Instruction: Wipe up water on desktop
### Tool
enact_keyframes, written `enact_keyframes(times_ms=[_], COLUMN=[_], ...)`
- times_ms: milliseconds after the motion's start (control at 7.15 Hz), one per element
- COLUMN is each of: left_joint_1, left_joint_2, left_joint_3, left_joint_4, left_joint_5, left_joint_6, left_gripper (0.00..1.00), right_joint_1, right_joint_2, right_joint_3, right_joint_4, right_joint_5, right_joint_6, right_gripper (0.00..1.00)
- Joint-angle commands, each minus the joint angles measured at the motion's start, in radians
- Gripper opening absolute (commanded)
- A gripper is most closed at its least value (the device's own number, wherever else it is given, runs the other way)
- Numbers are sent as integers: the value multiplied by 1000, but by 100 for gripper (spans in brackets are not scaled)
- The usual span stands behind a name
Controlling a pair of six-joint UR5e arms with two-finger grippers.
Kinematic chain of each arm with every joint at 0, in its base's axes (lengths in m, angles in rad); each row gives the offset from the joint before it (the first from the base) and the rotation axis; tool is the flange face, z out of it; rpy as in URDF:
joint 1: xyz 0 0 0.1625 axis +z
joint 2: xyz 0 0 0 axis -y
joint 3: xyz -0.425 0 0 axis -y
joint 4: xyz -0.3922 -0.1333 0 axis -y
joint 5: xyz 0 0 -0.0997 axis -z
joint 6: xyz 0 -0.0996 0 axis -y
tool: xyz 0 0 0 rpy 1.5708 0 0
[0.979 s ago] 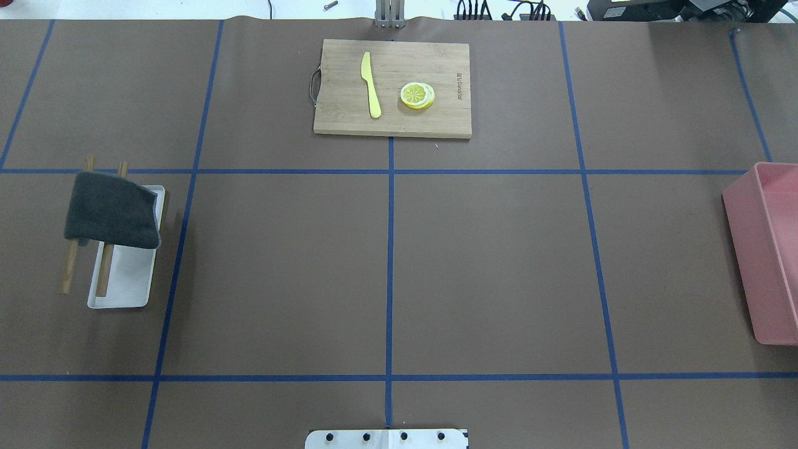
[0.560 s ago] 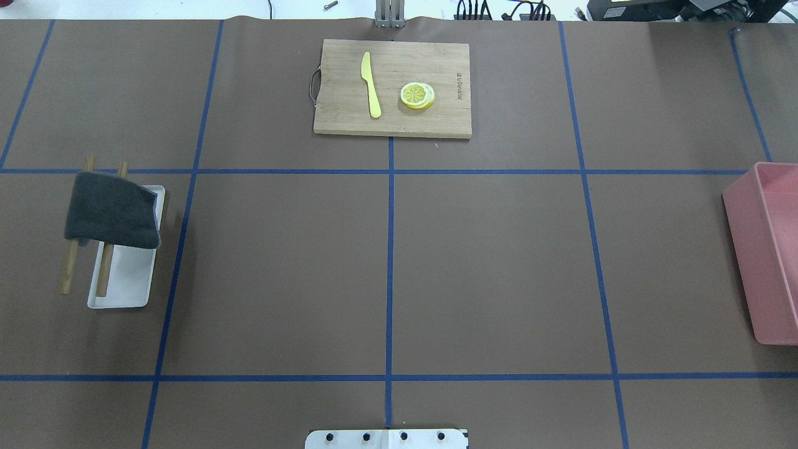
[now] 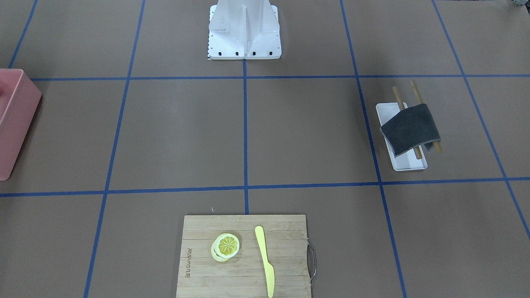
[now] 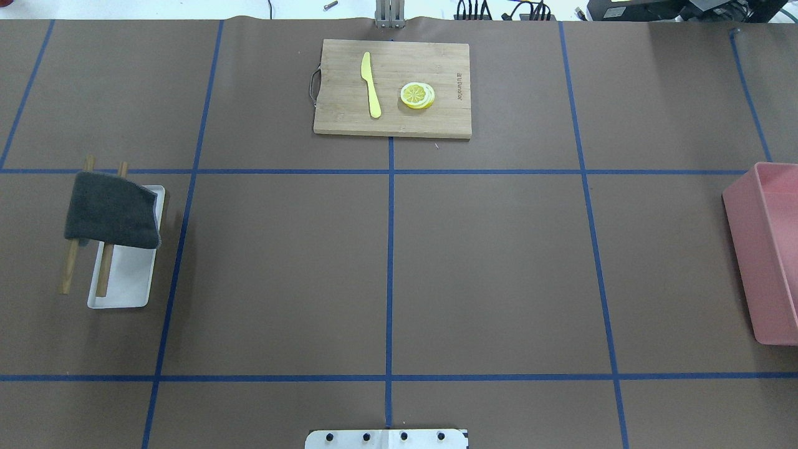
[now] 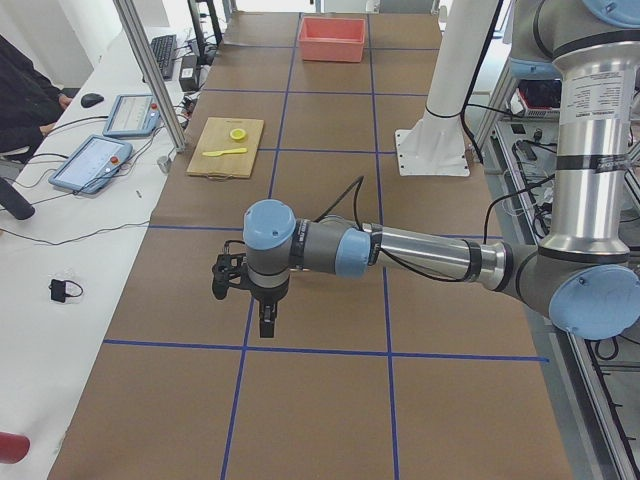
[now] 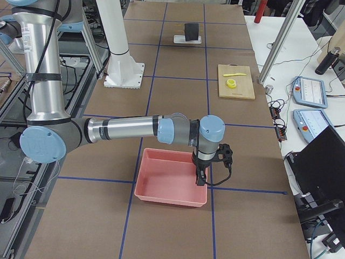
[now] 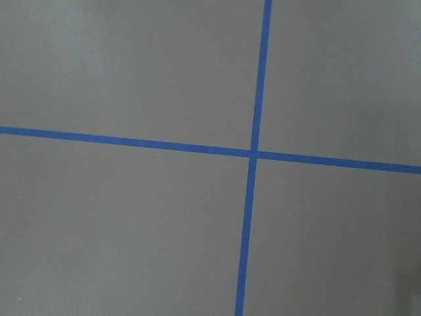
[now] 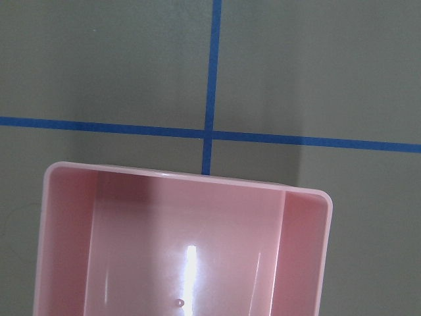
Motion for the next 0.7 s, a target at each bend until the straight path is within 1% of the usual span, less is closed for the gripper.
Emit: enact_keyframes(times_ms=[0,140,280,420,560], left_joint_1=[37,40,80,167,231], left_joint_2=[-17,-40,-49,-55,-45], left_joint_3=[-50,-50,-52,-55,-35], left_joint_4=[-68,-65,-71,-129,-239], left_joint_5=[-49,-130,-170,-169,-161], left_joint_6=[-90,-120,-228,-351,-478], left_gripper=[98,98,98,98,98], right_joint_1=[-2,-2,-2,-8,-21], right_joint_2=[5,8,13,13,11], right_joint_3=[0,-5,0,0,-3], right_joint_4=[6,6,6,6,7], right_joint_5=[13,7,7,-5,-2], right_joint_6=[1,0,0,-2,0], right_gripper=[100,100,100,100,100])
